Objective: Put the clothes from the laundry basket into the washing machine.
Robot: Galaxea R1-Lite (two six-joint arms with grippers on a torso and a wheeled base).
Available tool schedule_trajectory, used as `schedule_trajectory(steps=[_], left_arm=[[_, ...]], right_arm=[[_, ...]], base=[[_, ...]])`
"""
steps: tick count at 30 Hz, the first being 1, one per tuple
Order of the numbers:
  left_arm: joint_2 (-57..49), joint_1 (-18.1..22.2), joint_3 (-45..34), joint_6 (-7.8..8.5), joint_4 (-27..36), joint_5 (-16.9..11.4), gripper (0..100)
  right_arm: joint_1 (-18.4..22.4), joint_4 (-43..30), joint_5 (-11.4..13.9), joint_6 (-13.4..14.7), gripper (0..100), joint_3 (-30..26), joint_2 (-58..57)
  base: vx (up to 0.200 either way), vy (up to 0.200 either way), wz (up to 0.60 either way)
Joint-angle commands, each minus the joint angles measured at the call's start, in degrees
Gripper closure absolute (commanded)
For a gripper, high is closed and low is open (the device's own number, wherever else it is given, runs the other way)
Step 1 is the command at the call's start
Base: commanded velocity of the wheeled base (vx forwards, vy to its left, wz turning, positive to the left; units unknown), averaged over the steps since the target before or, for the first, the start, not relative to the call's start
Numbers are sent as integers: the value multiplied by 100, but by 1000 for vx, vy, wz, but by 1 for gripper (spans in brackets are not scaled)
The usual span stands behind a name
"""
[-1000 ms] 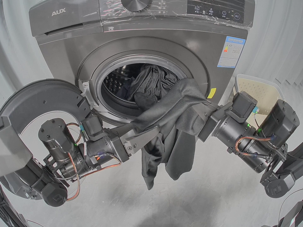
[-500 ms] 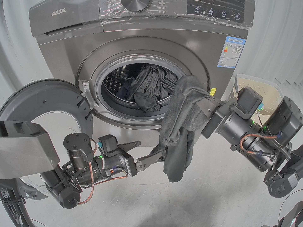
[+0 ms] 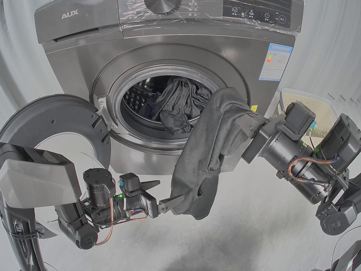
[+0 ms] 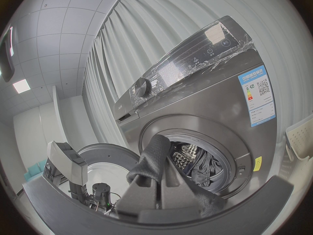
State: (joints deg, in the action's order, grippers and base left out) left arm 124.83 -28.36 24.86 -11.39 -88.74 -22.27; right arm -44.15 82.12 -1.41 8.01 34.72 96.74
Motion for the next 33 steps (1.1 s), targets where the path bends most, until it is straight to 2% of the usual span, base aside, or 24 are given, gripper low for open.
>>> schedule_trajectory(steps=[1, 17, 25, 33], left_arm=[[217, 14, -25, 31, -3, -23, 0], [226, -381, -60, 110, -21, -23, 0], [366, -434, 54, 128, -21, 21, 0], [718, -434, 336, 304, -21, 56, 0]], right_arm=[[-5, -11, -8, -1, 100, 44, 11], [-67, -82, -96, 8, 100, 694, 758], [-76, -90, -96, 8, 100, 923, 969], [-129, -99, -105, -1, 100, 1090, 987]], base=[[0, 0, 0], [0, 0, 0], [0, 0, 0], [0, 0, 0]])
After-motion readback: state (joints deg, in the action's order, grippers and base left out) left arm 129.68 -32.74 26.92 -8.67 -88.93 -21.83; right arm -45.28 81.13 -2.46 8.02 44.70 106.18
